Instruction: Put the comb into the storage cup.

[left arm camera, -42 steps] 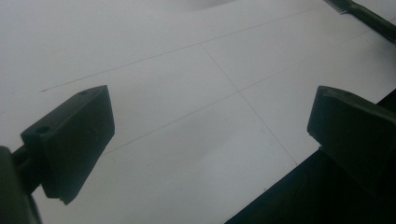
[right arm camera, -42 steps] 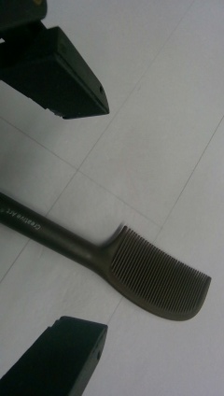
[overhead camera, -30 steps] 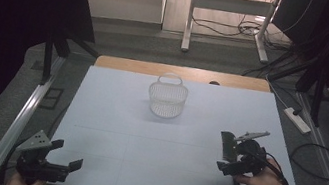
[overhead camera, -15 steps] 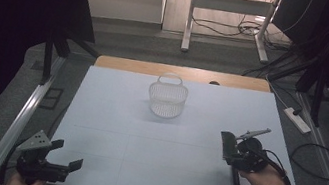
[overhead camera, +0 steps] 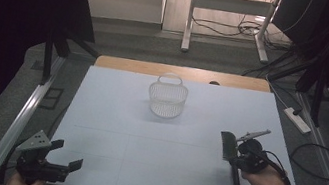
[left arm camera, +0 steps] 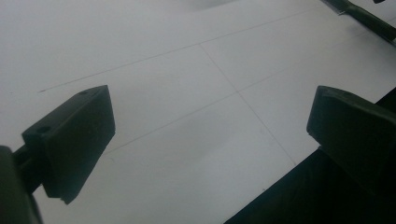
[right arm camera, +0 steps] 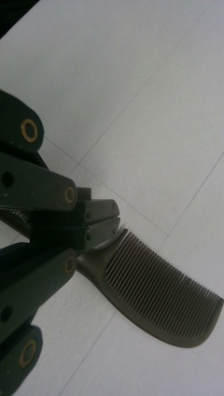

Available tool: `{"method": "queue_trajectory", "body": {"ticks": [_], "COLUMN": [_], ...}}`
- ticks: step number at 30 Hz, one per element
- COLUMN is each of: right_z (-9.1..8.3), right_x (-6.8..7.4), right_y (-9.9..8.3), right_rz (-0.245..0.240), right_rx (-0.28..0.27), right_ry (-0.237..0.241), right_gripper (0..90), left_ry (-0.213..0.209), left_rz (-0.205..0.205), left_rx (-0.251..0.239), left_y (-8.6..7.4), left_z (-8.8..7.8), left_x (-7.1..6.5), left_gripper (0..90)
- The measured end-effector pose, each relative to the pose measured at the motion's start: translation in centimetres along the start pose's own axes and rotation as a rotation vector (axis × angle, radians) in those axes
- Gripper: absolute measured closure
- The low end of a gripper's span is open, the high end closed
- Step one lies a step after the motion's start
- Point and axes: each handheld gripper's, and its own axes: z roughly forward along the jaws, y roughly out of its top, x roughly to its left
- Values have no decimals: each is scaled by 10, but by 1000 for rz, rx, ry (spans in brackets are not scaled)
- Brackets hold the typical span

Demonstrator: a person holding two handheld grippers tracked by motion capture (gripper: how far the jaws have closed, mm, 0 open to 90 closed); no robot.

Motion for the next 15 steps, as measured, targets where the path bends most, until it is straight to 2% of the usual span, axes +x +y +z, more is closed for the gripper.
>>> {"method": "queue_trajectory", "body": {"ticks": [7,15], "right_z": [10,21], "right_x": [0,2], "right_y": [-4,-10], "right_rz": [-10,-21], "right_rx": [14,56], "right_ry": [-2,-12], "right_gripper": [895,895], "left_ry": [-2,-2], "left_rz": [-1,0], "left_rx": [-1,-1], "left_y": [0,0], "left_z": [0,0], "left_x": [0,0], "left_gripper": [20,21]}}
